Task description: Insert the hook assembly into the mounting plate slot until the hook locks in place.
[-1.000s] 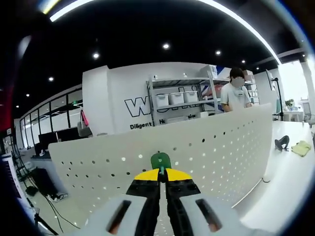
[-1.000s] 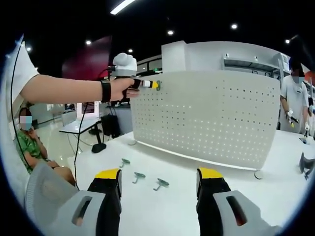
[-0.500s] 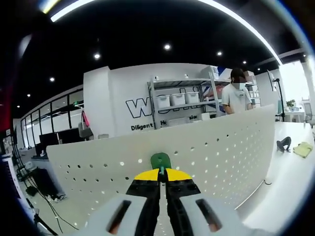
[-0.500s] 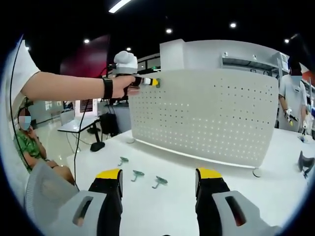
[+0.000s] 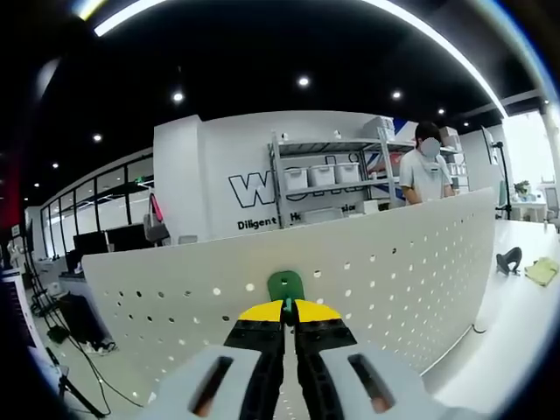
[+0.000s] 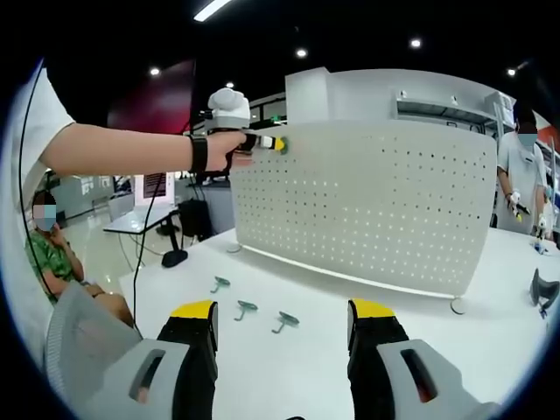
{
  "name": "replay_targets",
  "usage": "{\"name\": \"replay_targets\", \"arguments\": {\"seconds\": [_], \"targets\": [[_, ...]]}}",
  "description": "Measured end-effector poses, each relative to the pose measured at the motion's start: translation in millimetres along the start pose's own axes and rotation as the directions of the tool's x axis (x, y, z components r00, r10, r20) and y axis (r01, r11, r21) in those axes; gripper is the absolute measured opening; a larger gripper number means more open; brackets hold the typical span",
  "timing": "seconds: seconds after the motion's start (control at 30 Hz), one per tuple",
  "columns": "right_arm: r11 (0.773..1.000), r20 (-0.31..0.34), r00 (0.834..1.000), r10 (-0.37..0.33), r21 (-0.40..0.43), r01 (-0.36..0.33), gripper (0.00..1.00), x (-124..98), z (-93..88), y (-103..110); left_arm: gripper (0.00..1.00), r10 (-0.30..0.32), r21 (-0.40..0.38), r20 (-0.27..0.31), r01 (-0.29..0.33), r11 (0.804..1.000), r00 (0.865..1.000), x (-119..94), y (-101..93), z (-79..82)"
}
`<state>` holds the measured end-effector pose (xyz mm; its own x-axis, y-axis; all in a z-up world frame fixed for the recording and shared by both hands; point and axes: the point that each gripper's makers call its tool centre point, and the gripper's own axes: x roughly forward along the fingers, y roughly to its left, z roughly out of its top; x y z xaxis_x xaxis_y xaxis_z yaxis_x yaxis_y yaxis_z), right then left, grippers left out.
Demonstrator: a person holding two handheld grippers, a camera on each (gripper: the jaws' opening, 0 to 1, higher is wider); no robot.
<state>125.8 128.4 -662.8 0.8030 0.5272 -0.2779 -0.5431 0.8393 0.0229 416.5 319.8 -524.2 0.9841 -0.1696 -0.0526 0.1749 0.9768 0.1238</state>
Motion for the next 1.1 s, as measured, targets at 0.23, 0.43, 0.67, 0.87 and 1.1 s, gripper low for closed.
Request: {"name": "replay_targets", "arguments": {"seconds": [0.23, 0.43, 0.67, 0.87, 1.1], "targets": [[1.0, 0.003, 1.0, 0.002, 0.002, -0.002, 0.6, 1.3, 0.8, 0.7, 0.03, 0.021, 0.064, -0.026, -0.019, 0.998, 0.999, 1.1, -0.7, 0.5], [1.0, 0.003, 1.0, 0.012, 0.004, -0.012, 0.61, 2.0, -1.2, 4.2, 0.02, 0.055, 0.027, -0.042, -0.054, 0.998, 0.998, 1.6, 0.2, -0.2], [1.0, 0.01, 1.0, 0.006, 0.008, -0.006, 0.61, 0.5, 0.3, 1.9, 0.02, 0.071, -0.046, -0.051, -0.073, 0.996, 0.996, 1.1, 1.2, -0.5], [1.0, 0.012, 1.0, 0.006, 0.012, -0.006, 0.6, 0.5, -0.3, 1.9, 0.03, 0.064, 0.014, -0.047, -0.063, 0.998, 0.997, 2.3, 1.9, -0.6], [1.0, 0.021, 1.0, 0.0, 0.017, -0.001, 0.6, -0.7, 1.6, 1.5, 0.03, 0.063, 0.018, -0.051, -0.062, 0.998, 0.997, 3.1, 0.6, -4.0]]}}
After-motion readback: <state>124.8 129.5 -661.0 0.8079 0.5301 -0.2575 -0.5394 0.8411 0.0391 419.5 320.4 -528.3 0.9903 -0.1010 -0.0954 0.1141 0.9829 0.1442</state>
